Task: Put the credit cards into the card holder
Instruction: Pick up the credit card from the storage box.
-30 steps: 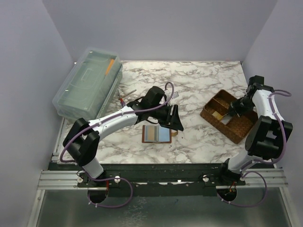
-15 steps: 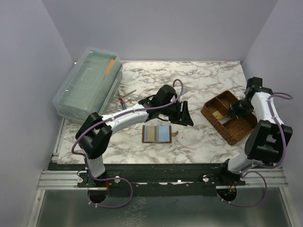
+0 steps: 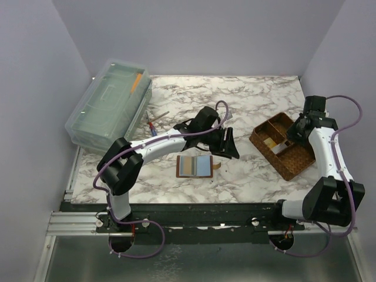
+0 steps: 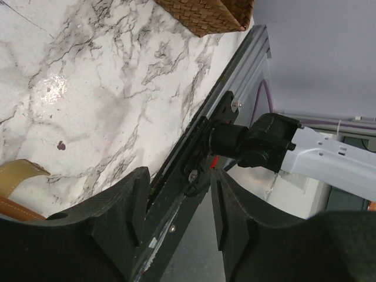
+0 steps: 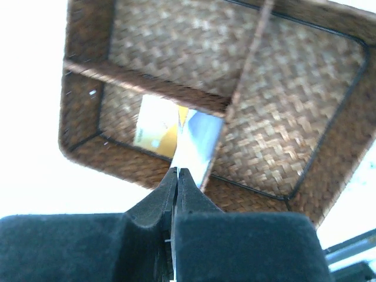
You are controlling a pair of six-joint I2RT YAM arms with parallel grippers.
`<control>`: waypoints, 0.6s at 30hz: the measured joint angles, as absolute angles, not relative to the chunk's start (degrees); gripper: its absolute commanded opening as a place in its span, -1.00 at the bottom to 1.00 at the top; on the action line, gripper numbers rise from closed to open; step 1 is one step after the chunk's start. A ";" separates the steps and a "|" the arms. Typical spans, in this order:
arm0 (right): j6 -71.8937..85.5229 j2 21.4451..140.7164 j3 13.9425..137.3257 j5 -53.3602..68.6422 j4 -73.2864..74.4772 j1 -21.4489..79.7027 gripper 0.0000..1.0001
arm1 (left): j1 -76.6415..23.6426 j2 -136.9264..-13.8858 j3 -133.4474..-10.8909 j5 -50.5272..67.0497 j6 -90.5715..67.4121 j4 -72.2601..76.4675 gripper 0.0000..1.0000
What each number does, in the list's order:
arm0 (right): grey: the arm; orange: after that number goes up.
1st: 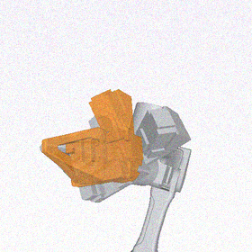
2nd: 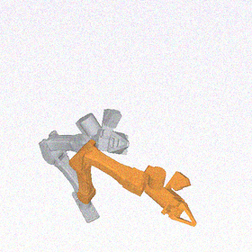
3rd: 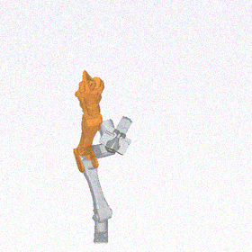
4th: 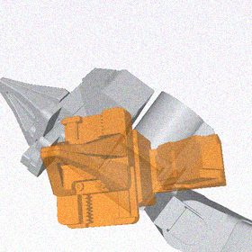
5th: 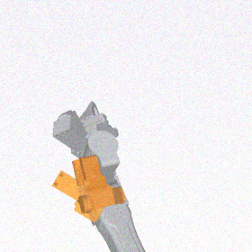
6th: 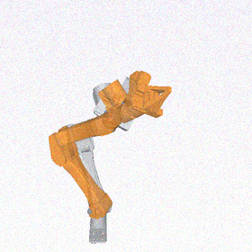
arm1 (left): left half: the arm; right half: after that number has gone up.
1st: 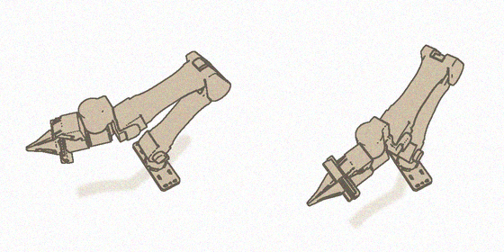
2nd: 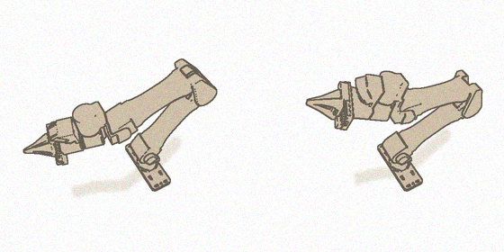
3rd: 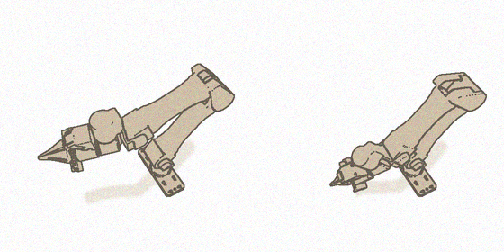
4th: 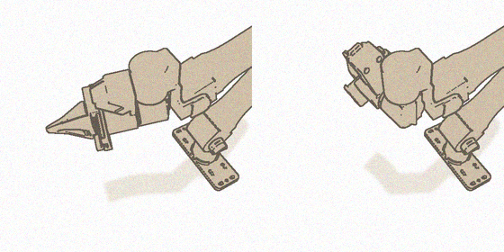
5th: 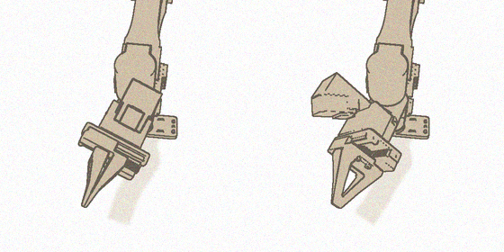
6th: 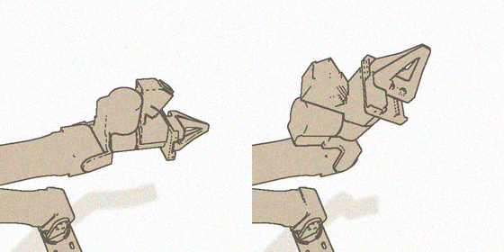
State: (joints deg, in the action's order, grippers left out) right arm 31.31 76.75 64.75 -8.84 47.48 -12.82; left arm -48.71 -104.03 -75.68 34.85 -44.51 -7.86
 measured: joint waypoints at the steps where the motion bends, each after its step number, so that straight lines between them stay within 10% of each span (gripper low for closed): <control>1: 29.80 76.05 64.36 -6.83 46.37 -12.51 -0.99 | -48.34 -103.94 -75.68 35.62 -44.21 -7.92 0.04; 18: 21.39 78.30 57.84 55.55 12.99 13.52 -0.99 | -26.55 -83.33 -66.02 53.78 -37.63 -10.94 0.20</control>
